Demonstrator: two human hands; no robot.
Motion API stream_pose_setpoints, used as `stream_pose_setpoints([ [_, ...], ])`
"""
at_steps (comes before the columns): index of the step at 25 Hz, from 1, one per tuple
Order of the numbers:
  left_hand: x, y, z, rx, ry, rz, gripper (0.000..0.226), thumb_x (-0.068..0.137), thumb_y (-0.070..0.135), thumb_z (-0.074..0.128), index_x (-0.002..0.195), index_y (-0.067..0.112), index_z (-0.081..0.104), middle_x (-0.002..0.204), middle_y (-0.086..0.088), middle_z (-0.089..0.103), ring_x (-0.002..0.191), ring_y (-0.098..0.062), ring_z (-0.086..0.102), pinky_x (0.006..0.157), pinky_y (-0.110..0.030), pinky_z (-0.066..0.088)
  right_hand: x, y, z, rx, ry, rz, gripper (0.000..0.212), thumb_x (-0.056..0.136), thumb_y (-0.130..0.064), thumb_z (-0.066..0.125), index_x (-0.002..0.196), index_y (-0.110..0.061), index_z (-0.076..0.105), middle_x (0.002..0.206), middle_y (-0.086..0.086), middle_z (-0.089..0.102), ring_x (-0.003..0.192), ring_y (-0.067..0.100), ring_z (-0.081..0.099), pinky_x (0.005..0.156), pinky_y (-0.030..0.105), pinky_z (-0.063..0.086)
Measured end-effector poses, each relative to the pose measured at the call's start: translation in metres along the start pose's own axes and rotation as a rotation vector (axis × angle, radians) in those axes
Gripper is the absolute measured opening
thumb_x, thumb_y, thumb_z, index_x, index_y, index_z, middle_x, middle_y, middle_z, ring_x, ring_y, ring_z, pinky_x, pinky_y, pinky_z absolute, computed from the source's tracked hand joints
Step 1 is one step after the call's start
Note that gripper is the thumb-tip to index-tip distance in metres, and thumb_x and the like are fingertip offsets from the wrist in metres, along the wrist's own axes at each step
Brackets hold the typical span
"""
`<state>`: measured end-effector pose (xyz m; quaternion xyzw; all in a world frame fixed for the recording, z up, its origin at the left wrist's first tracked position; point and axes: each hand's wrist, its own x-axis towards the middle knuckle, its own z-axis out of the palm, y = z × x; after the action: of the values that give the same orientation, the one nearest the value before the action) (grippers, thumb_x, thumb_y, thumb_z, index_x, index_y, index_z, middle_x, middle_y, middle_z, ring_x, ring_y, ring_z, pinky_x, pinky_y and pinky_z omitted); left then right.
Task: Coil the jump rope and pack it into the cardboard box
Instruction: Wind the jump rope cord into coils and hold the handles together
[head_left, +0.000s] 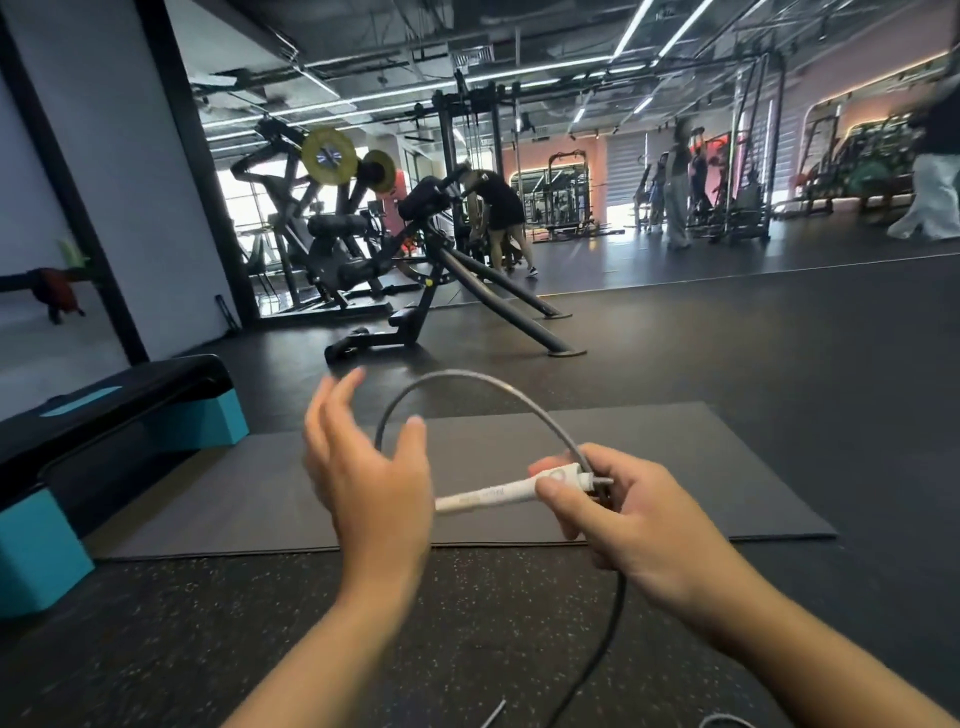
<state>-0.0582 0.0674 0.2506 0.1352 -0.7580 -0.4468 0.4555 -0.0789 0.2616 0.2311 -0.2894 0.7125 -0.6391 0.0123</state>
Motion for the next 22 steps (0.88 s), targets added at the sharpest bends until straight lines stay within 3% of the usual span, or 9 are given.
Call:
stream_pose_setpoints([
  [2,0.007,0.027,-0.007,0.163,-0.38,0.512,0.034,0.098,0.042,0.049,0.13,0.033,0.059,0.147,0.014,0.051,0.143,-0.004,0.035,0.122,-0.04,0.018,0.003,-0.009,-0.009,-0.118,-0.08,-0.034,0.012,0.094,-0.028,0.07,0.1,-0.018,0.074,0.063,-0.01,0.059,0.053,0.002,0.047,0.051,0.017,0.038],
  [3,0.01,0.041,-0.004,0.257,-0.616,0.617,0.036,0.098,0.052,0.043,0.124,0.035,0.062,0.135,0.017,0.061,0.135,-0.003,0.044,0.12,-0.041,0.024,0.005,-0.013,-0.013,-0.159,-0.099,-0.056,0.011,0.094,-0.025,0.07,0.098,-0.015,0.071,0.064,-0.009,0.058,0.055,0.002,0.047,0.052,0.017,0.038],
  [6,0.018,0.059,0.012,0.466,-0.985,0.607,0.042,0.09,0.071,0.045,0.106,0.036,0.062,0.091,0.013,0.07,0.083,-0.001,0.06,0.078,-0.032,0.049,0.008,-0.018,-0.021,-0.136,-0.101,-0.056,0.019,0.092,-0.005,0.07,0.102,-0.005,0.054,0.066,-0.005,0.054,0.054,0.003,0.044,0.05,0.017,0.037],
  [8,0.021,0.059,0.021,0.473,-1.066,0.567,0.043,0.088,0.071,0.05,0.097,0.032,0.063,0.074,0.009,0.064,0.063,-0.002,0.052,0.061,-0.029,0.042,0.006,-0.017,-0.025,-0.071,-0.114,-0.035,0.029,0.09,0.002,0.069,0.106,-0.007,0.045,0.064,-0.004,0.053,0.054,0.005,0.041,0.05,0.017,0.035],
  [11,0.021,0.059,0.028,0.449,-1.171,0.542,0.045,0.095,0.061,0.049,0.092,0.02,0.067,0.074,-0.003,0.063,0.063,-0.011,0.052,0.061,-0.031,0.041,0.005,-0.016,-0.028,-0.011,-0.099,-0.02,0.037,0.091,-0.004,0.071,0.112,-0.012,0.042,0.072,0.007,0.052,0.056,0.009,0.039,0.05,0.017,0.035],
  [14,0.029,0.062,0.029,0.328,-1.106,0.535,0.041,0.1,0.051,0.047,0.085,0.015,0.059,0.064,0.004,0.052,0.053,-0.005,0.045,0.054,-0.022,0.036,0.001,-0.013,-0.037,0.051,-0.041,0.063,0.038,0.088,-0.029,0.073,0.118,-0.02,0.051,0.072,0.005,0.057,0.052,0.008,0.042,0.05,0.024,0.039],
  [17,0.036,0.056,0.025,0.117,-1.057,0.368,0.042,0.102,0.048,0.044,0.094,0.01,0.061,0.068,-0.015,0.056,0.048,-0.013,0.04,0.051,-0.025,0.037,-0.006,-0.014,-0.038,-0.097,-0.062,0.165,0.042,0.084,-0.054,0.063,0.114,-0.024,0.064,0.075,-0.007,0.069,0.047,0.008,0.042,0.052,0.031,0.044],
  [19,0.03,0.052,0.025,-0.017,-1.052,0.228,0.04,0.103,0.046,0.045,0.097,0.01,0.062,0.074,-0.017,0.063,0.053,-0.019,0.043,0.052,-0.032,0.039,-0.003,-0.015,-0.035,-0.095,-0.108,0.207,0.043,0.085,-0.052,0.064,0.115,-0.021,0.065,0.078,-0.017,0.077,0.044,0.008,0.038,0.048,0.027,0.039],
  [22,0.021,0.048,0.026,-0.061,-1.033,0.108,0.043,0.102,0.046,0.046,0.101,0.008,0.065,0.074,-0.008,0.061,0.061,-0.022,0.056,0.058,-0.04,0.053,0.002,-0.015,-0.035,-0.101,-0.086,0.183,0.028,0.091,-0.038,0.068,0.108,-0.016,0.069,0.09,-0.001,0.083,0.041,0.002,0.046,0.044,0.018,0.036],
])
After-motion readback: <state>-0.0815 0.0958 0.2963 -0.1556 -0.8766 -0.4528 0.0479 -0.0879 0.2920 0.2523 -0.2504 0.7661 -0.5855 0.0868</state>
